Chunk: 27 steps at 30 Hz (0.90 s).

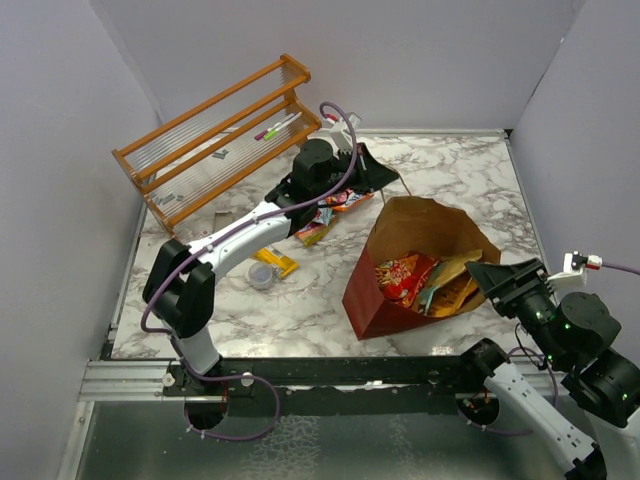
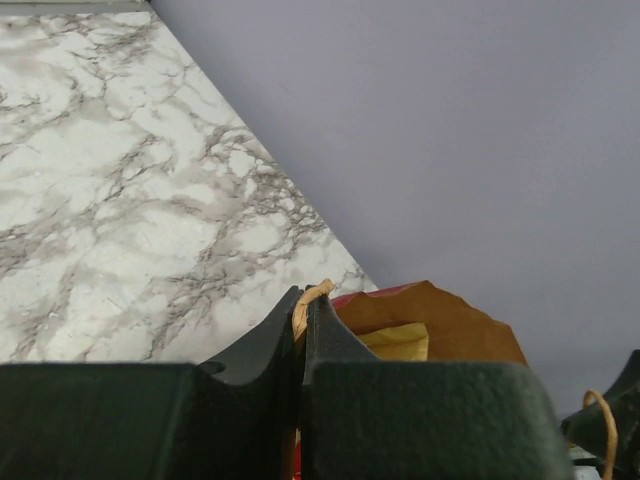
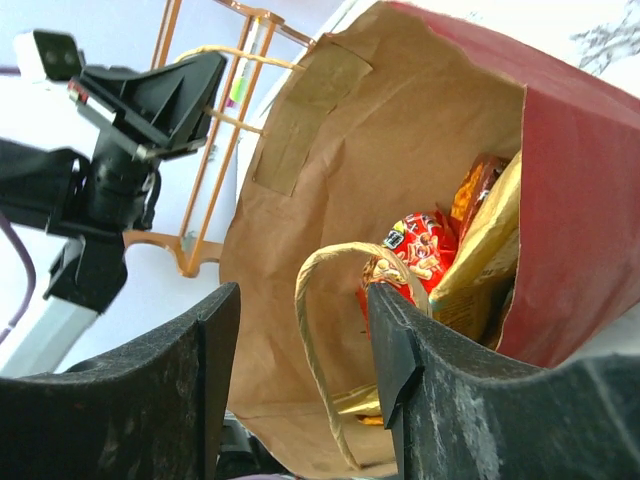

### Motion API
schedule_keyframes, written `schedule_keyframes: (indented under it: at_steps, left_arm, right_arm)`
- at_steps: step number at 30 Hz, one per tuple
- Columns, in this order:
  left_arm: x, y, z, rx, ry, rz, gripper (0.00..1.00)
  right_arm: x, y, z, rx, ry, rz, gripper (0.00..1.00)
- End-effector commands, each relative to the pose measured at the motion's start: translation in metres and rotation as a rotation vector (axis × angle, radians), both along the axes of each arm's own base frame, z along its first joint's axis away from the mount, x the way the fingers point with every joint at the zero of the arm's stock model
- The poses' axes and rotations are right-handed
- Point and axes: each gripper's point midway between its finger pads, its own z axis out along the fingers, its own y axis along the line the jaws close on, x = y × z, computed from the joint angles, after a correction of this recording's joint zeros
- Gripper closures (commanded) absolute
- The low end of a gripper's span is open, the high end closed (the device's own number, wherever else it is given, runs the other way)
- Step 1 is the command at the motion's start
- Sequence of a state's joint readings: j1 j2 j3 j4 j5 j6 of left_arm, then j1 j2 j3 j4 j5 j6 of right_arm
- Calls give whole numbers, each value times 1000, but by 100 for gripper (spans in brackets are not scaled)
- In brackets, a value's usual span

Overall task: Take the snacks out of the paper bag
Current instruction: Adjust the paper bag at the center of the board.

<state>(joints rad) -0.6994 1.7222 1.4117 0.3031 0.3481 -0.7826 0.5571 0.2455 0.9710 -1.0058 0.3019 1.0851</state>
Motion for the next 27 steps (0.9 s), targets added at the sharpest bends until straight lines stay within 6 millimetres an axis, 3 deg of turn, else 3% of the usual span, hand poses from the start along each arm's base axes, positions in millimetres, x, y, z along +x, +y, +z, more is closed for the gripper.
schedule_keyframes:
  at_steps: [1,6,11,19,24,27]
  left_arm:
    - [-25,23,68,-177,-122,17,100]
    - [-34,35,74,-201,-122,41,100]
    - [-37,32,78,-219,-106,16,100]
    - [-36,32,79,-237,-92,23,100]
    - [-31,40,76,-229,-66,86,100]
    - [-26,53,69,-227,-31,160,100]
  right_arm:
    - [6,0,-2,129,47,-66,46]
    - [21,-8,18,171,-31,-143,61]
    - [44,-4,31,88,-16,-180,64]
    - [73,1,40,19,-10,-233,98]
    - [86,-4,48,-63,-56,-265,98]
    - [80,-9,49,-84,-49,-270,98]
